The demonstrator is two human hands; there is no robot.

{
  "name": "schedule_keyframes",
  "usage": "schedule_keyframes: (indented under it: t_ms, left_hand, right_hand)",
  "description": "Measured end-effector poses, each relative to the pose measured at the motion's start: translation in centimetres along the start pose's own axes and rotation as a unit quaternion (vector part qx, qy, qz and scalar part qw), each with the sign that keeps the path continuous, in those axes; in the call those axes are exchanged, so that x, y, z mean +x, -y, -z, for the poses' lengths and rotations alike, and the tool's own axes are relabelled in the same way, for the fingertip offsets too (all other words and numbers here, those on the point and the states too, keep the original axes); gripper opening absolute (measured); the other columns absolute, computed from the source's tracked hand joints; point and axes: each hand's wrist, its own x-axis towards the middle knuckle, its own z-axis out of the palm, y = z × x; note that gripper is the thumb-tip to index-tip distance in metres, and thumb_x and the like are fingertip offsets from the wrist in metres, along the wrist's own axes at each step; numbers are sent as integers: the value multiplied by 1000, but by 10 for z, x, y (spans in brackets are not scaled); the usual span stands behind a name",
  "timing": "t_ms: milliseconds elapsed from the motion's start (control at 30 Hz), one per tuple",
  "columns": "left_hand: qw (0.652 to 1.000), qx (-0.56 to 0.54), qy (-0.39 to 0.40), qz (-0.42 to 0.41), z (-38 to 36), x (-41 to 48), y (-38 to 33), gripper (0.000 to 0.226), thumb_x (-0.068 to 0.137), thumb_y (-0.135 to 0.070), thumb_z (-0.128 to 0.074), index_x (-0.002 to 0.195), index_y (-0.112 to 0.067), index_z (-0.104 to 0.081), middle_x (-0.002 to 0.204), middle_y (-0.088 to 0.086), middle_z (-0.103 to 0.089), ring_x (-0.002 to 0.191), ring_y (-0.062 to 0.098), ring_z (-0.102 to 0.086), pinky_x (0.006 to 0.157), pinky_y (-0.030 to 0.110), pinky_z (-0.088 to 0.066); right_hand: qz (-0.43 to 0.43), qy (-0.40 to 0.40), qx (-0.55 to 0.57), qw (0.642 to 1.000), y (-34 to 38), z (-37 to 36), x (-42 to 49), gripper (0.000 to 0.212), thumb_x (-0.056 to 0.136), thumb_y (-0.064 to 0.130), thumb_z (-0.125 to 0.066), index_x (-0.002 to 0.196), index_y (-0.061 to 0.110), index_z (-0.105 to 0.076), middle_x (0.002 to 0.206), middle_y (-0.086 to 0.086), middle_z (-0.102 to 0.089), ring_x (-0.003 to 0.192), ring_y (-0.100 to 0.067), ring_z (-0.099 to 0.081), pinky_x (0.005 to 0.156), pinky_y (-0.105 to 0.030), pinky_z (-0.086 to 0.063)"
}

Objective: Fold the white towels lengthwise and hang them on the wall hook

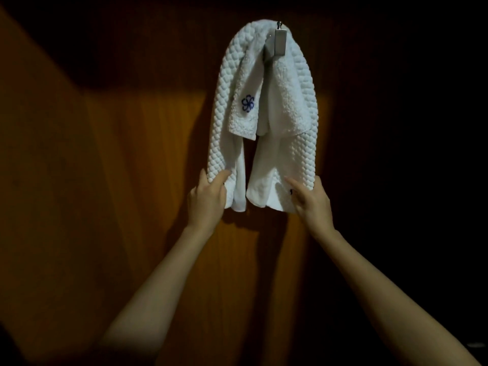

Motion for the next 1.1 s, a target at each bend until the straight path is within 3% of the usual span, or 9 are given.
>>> schedule_keyframes:
  t_ms: [100,200,267,367,533,733,833,933,1100]
  left_hand:
    - [999,44,3,21,0,4,19,35,88,-3,-56,122,-13,-62,110,21,-58,84,40,-61,66,42,-49]
    - [997,71,7,40,1,8,44,38,88,-1,-56,124,-12,-61,115,21,-58,88,41,-61,69,45,-48]
    - [997,65,19,29,-3,9,48,41,87,1,-57,125,-14,-60,115,21,-59,91,41,-61,72,46,-49]
    - [998,37,55,17,-17,1,34,46,90,-2,-53,131,-21,-55,120,18,-57,98,38,-59,77,44,-48]
    - [995,-24,91,31,-27,-7,6,59,95,-4,-46,144,-37,-37,119,18,-55,96,37,-60,79,41,-49]
    - [986,-52,149,44,-12,-46,-5,65,95,-21,-51,150,-33,-19,143,15,-38,108,44,-56,84,49,-49]
    - [979,-58,187,56,-5,-81,-13,68,95,-31,-51,151,-29,-13,156,9,-21,123,41,-48,92,50,-45]
    - [968,-75,238,24,0,-129,-28,65,95,-36,-49,150,-24,-17,159,3,-17,135,33,-37,102,49,-39]
    - [908,-89,402,-80,2,-239,-71,58,98,-37,-45,149,-21,-23,159,3,-16,144,24,-20,112,43,-28]
  right_hand:
    - [-88,29,-8,996,-5,2,12,47,87,4,-57,130,22,-60,127,-21,-48,110,-39,-52,86,-46,-50]
    - [-159,5,-11,987,-13,9,24,38,94,19,-51,130,28,-54,124,-9,-48,110,-26,-47,85,-39,-45]
    - [-120,-10,-69,990,-11,13,23,28,95,27,-50,123,25,-53,118,-3,-50,104,-22,-45,76,-39,-48]
    - [-31,13,-153,988,-5,7,10,36,91,11,-56,125,22,-57,124,-8,-54,98,-31,-45,74,-44,-49]
    - [-54,26,-48,997,16,4,-5,64,88,4,-53,146,27,-42,140,-7,-49,112,-30,-46,94,-41,-43]
    - [-130,77,-42,988,46,27,-38,59,96,26,-55,150,26,-33,143,-11,-43,128,-28,-44,104,-43,-40]
    - [-165,110,-87,976,62,47,-76,57,96,33,-53,149,24,-33,146,-12,-39,131,-30,-42,105,-45,-39]
    - [-232,162,-103,954,78,69,-140,59,97,37,-50,151,27,-28,151,-13,-34,136,-31,-38,110,-47,-37]
    - [-360,235,-143,892,102,122,-291,59,99,35,-49,152,30,-24,154,-10,-30,139,-29,-35,112,-46,-35]
